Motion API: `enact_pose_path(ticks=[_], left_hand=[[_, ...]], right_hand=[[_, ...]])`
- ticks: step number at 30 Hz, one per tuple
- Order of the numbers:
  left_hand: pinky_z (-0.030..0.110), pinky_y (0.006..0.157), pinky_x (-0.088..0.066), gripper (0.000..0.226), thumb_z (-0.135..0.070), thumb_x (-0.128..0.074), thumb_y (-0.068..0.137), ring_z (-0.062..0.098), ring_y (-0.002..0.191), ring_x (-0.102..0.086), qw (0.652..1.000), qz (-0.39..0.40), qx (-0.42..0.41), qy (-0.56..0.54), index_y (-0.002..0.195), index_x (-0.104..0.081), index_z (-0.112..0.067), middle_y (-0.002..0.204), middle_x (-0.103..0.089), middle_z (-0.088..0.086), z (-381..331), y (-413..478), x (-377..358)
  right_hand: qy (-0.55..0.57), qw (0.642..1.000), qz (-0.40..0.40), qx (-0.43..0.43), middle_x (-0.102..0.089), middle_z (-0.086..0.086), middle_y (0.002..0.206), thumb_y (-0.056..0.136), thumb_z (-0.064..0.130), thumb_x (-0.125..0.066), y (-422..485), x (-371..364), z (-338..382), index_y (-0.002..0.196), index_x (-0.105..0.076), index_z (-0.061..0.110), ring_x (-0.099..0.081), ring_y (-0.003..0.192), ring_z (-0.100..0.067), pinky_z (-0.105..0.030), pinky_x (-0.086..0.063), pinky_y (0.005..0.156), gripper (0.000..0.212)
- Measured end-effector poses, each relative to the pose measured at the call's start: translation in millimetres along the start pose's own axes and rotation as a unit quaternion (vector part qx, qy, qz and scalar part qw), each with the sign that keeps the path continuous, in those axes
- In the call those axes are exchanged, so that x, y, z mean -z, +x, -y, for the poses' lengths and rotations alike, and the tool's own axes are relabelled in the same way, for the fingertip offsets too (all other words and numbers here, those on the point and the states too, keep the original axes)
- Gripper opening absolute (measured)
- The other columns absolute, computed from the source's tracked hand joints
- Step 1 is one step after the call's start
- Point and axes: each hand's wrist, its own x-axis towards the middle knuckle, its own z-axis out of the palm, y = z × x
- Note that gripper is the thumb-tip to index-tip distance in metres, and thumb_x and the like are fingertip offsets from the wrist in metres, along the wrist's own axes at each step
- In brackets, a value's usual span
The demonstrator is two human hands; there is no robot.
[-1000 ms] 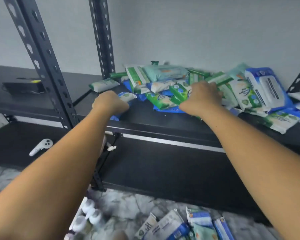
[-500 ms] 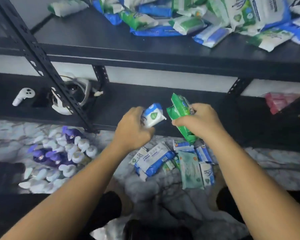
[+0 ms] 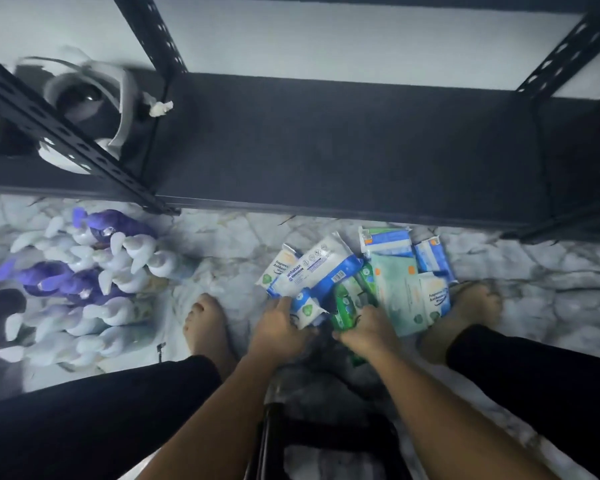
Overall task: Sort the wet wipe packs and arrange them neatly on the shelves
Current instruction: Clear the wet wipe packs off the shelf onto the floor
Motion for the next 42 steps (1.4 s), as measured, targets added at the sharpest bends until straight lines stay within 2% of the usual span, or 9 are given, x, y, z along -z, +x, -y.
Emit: enact_pose_path(ticks=[4,9,15,18,23,27,31,35,42], left_hand=[[0.037,0.098,-0.047,0.07,-0.054,-0.076,0.073,0.026,0.114,-0.053,0.996,-0.074,0.002,-0.042,0.127,-0.056,-0.014,0.123,-0.05,0.005,11.1,8.7,3.8],[0.042,0.09,-0.043,0.053,-0.02,-0.076,0.072,0.04,0.106,-0.051,0.988,-0.15,0.02,-0.031,0.118,-0.056,-0.003,0.114,-0.049,0.016,5.9,47.7,24.7],[0.048,0.099,-0.045,0.072,-0.028,-0.074,0.079,0.039,0.115,-0.047,0.986,-0.153,0.048,-0.052,0.143,-0.045,-0.011,0.124,-0.046,0.017,8.5,85.0,37.8],[0.05,0.105,-0.043,0.079,-0.029,-0.07,0.084,0.04,0.12,-0.046,0.991,-0.107,0.069,-0.046,0.153,-0.033,-0.017,0.132,-0.04,0.019,12.6,96.7,33.2],[0.046,0.107,-0.039,0.073,-0.032,-0.064,0.09,0.039,0.127,-0.041,0.995,-0.079,0.055,0.014,0.154,-0.033,-0.015,0.141,-0.037,0.016,17.9,95.2,28.6],[0.046,0.113,-0.036,0.069,-0.035,-0.062,0.091,0.035,0.135,-0.036,0.996,-0.072,0.03,0.042,0.152,-0.036,-0.017,0.15,-0.036,0.013,13.3,87.2,36.9],[0.044,0.111,-0.039,0.066,-0.038,-0.061,0.092,0.031,0.136,-0.038,0.995,-0.078,-0.01,0.067,0.15,-0.04,-0.016,0.151,-0.039,0.01,-4.9,72.6,59.9],[0.041,0.107,-0.042,0.058,-0.037,-0.056,0.092,0.031,0.132,-0.044,0.99,-0.101,-0.064,0.079,0.145,-0.047,-0.014,0.142,-0.048,0.009,-35.9,50.2,94.4],[0.044,0.089,-0.053,0.061,-0.049,-0.03,0.076,0.028,0.113,-0.058,0.955,-0.223,-0.174,0.091,0.117,-0.064,-0.019,0.118,-0.06,0.002,-92.1,-10.2,185.2]], right_hand=[[-0.007,0.995,-0.097,0.027,-0.055,-0.008,0.125,0.07,0.043,-0.075,5.0,1.2,4.1,0.132,-0.052,0.016,-0.056,0.115,-0.032,-0.039,-0.051,0.094,0.072],[-0.018,0.985,-0.167,0.042,-0.049,-0.006,0.13,0.074,0.037,-0.074,37.4,22.4,44.0,0.147,-0.035,0.024,-0.048,0.12,-0.03,-0.044,-0.053,0.091,0.084],[-0.055,0.988,-0.139,-0.031,-0.044,-0.006,0.138,0.068,0.035,-0.082,66.2,26.4,60.5,0.151,-0.022,0.032,-0.043,0.123,-0.031,-0.044,-0.052,0.085,0.103],[-0.058,0.989,-0.13,-0.028,-0.04,-0.007,0.138,0.068,0.033,-0.082,70.5,18.9,57.1,0.153,-0.015,0.033,-0.043,0.122,-0.03,-0.046,-0.053,0.086,0.108],[-0.057,0.989,-0.138,-0.014,-0.028,-0.007,0.138,0.069,0.034,-0.08,67.9,13.8,49.2,0.151,-0.012,0.036,-0.042,0.115,-0.029,-0.043,-0.052,0.079,0.107],[-0.077,0.986,-0.147,-0.012,-0.031,-0.007,0.135,0.068,0.039,-0.078,55.3,22.0,51.2,0.149,-0.017,0.034,-0.043,0.112,-0.028,-0.038,-0.049,0.071,0.101],[-0.09,0.984,-0.153,0.03,-0.039,-0.006,0.134,0.074,0.041,-0.07,33.0,44.4,70.6,0.146,-0.033,0.027,-0.044,0.119,-0.029,-0.039,-0.051,0.075,0.082],[-0.069,0.979,-0.15,0.122,-0.052,-0.004,0.123,0.075,0.036,-0.063,-3.4,78.3,101.5,0.122,-0.055,0.022,-0.05,0.118,-0.03,-0.04,-0.052,0.088,0.05],[-0.043,0.927,-0.213,0.306,-0.061,0.001,0.123,0.08,0.039,-0.062,-89.1,141.9,170.5,0.13,-0.06,0.027,-0.059,0.115,-0.023,-0.036,-0.052,0.094,0.051]])
